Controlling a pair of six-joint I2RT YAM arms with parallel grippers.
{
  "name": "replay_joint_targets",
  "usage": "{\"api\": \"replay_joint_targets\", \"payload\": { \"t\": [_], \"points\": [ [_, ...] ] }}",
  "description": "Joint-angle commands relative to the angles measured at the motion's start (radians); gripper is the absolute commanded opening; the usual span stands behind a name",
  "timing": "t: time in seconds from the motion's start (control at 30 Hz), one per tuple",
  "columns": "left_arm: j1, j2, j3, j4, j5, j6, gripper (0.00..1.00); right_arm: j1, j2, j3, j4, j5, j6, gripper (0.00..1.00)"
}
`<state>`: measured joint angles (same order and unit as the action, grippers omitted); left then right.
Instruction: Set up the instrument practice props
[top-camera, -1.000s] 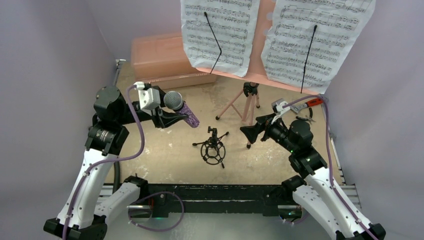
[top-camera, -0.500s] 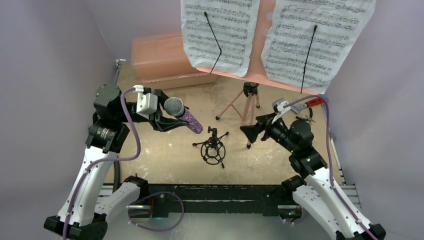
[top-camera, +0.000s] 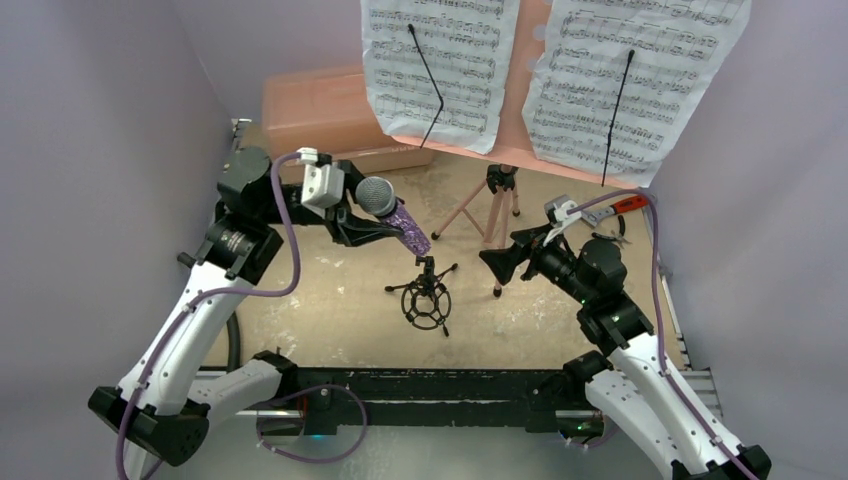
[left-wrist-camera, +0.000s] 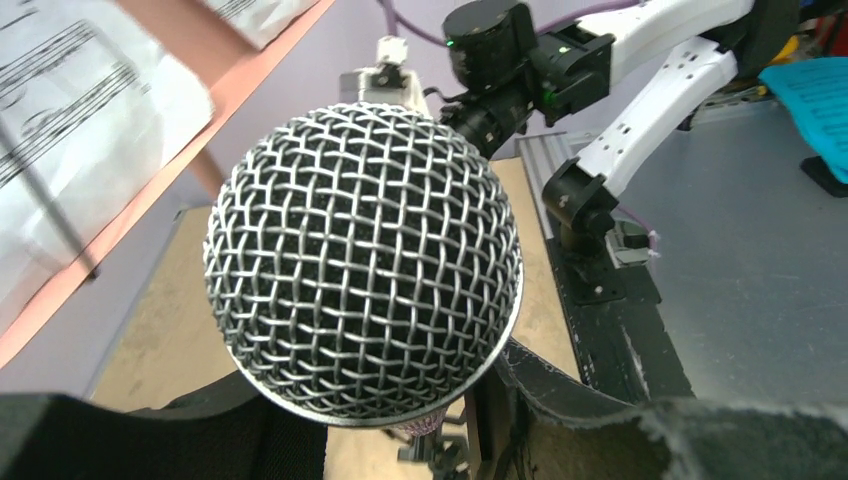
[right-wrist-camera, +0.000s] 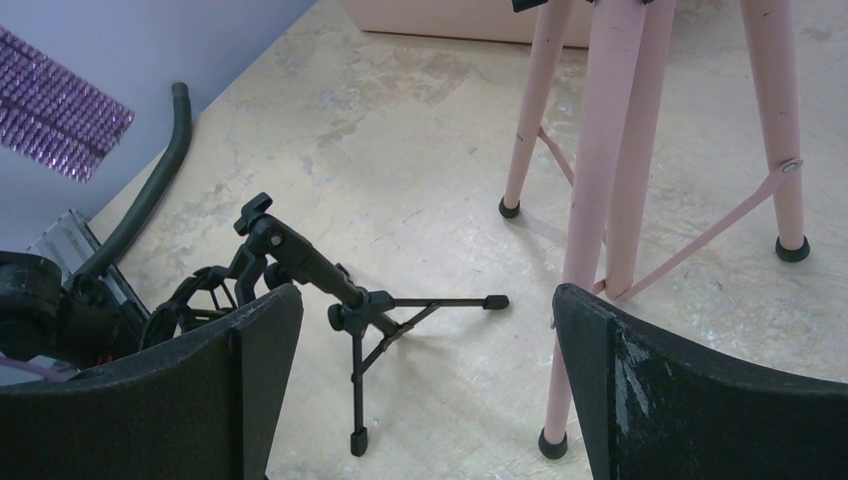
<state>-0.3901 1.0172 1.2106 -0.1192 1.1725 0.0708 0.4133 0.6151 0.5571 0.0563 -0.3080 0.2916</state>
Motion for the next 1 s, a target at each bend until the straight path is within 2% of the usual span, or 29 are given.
{"api": "replay_joint_targets", "payload": {
  "t": [0.0, 0.33, 0.53, 0.73, 0.97],
  "points": [
    [-0.121, 0.056, 0.081, 0.084, -0.063, 0.042, 0.0, -0.001, -0.008, 0.034, 0.028, -0.01, 0.006, 0.98],
    [-0.365, 0.149, 0.131, 0.01, -0.14, 0.128, 0.0, 0.0, -0.05, 0.027, -0.004, 0.006, 0.006, 0.98],
    [-0.502, 0.176, 0.177, -0.141, -0.232, 0.241, 0.0, -0.001, -0.057, 0.031, -0.023, 0.006, 0.002, 0.98],
    [-0.581, 0.158, 0.188, -0.268, -0.279, 0.325, 0.0, -0.001, -0.066, 0.022, -0.024, -0.003, 0.006, 0.98],
    [-0.626, 0.106, 0.192, -0.446, -0.358, 0.46, 0.0, 0.0, -0.051, 0.024, -0.02, -0.012, 0.007, 0.98]
  ]
}}
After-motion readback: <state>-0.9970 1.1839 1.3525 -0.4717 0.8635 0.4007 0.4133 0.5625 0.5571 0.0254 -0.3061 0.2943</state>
